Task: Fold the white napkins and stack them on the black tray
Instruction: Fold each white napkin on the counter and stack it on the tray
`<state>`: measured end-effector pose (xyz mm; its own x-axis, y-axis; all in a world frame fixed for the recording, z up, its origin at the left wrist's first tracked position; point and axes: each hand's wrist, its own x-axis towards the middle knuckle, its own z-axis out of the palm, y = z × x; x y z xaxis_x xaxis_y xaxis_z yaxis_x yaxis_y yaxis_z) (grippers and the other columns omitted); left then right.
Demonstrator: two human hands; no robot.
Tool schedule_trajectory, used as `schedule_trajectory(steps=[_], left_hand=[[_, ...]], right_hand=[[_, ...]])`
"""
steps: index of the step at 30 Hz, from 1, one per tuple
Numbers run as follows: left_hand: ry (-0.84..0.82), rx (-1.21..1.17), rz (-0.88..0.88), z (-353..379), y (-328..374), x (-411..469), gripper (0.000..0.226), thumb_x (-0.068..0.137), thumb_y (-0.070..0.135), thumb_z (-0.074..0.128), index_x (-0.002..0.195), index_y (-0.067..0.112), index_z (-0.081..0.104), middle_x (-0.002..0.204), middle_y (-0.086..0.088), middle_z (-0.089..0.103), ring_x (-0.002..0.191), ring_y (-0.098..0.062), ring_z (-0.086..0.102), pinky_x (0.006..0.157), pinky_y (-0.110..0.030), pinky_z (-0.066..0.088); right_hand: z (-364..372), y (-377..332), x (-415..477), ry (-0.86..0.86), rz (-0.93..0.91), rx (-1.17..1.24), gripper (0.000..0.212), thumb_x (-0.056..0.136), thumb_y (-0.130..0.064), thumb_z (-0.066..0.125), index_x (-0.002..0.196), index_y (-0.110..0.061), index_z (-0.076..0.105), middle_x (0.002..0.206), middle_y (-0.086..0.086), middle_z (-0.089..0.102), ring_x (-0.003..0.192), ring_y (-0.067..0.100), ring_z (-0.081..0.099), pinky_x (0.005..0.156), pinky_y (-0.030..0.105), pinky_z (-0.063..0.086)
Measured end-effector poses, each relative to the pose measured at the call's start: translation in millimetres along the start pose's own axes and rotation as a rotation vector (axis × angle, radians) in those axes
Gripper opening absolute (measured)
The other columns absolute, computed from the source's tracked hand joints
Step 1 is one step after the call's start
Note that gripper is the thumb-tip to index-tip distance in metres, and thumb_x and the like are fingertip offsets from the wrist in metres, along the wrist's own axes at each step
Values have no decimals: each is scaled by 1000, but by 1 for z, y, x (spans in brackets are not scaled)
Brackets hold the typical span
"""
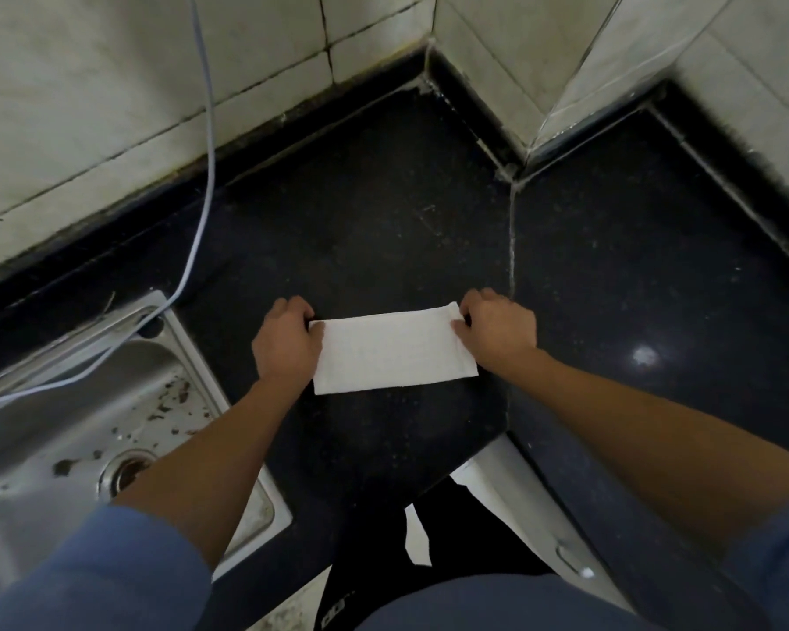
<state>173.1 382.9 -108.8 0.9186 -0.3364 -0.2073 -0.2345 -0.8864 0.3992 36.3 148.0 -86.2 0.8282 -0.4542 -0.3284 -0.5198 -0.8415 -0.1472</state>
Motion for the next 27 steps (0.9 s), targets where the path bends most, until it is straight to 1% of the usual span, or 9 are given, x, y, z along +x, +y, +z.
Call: schedule_trajectory(steps=[2,5,7,10,14,17,20,25,27], left_hand=[[-8,15,222,-2,4,-18,4,84,15,64,86,13,61,91,-6,57,81,-23,56,65,-36,50],[-195,124,407,5,-4,-53,9,87,17,59,80,11,61,82,-4,59,75,-24,59,60,-33,48],[-249,139,342,9,-20,-66,13,90,22,57,82,12,60,85,-3,59,74,-23,59,61,-32,46],[-200,111,238,8,-38,-69,15,91,25,58,83,13,59,86,-3,56,71,-22,58,58,-32,45],[-105,182,380,6,-40,-63,8,81,16,70,86,11,66,92,-4,57,80,-23,57,53,-32,49],[-145,308,492,0,-38,-47,31,80,21,72,110,14,68,122,-8,60,106,-29,55,79,-41,52],[-268,365,491,-3,-36,-40,43,90,31,60,131,19,56,147,-2,41,129,-28,38,101,-43,37],[-290,368,452,-4,-33,-44,44,95,32,52,138,23,48,154,2,29,133,-24,31,106,-40,30],[-294,347,444,-5,-32,-43,45,94,31,52,138,23,47,154,1,28,134,-25,30,107,-40,29]], right_hand=[[6,-5,-13,41,-191,60,20,95,-29,51,107,-16,60,106,4,59,95,24,59,70,34,46],[23,-8,-35,-132,-313,34,22,97,-28,44,103,-17,62,104,4,61,91,25,61,73,37,48],[31,5,-43,-155,-222,93,21,97,-29,46,100,-17,63,103,3,61,91,25,61,75,36,48],[32,24,-51,-110,-78,139,19,96,-33,52,96,-20,65,99,0,62,86,21,62,75,34,48],[20,20,-44,-72,32,145,19,93,-38,55,95,-20,62,99,1,63,83,20,60,72,32,46],[14,0,-26,-56,180,192,35,90,-43,59,114,-17,57,106,3,64,94,24,63,74,34,46],[10,-18,-15,-108,376,294,39,86,-37,66,118,-16,57,111,6,65,99,28,63,71,31,42],[7,-23,-8,-164,596,745,15,79,-22,69,85,-7,67,91,10,67,81,27,64,66,31,49],[1,-24,-7,-212,714,977,21,77,-13,70,94,-1,64,97,15,68,83,30,65,69,38,56]])
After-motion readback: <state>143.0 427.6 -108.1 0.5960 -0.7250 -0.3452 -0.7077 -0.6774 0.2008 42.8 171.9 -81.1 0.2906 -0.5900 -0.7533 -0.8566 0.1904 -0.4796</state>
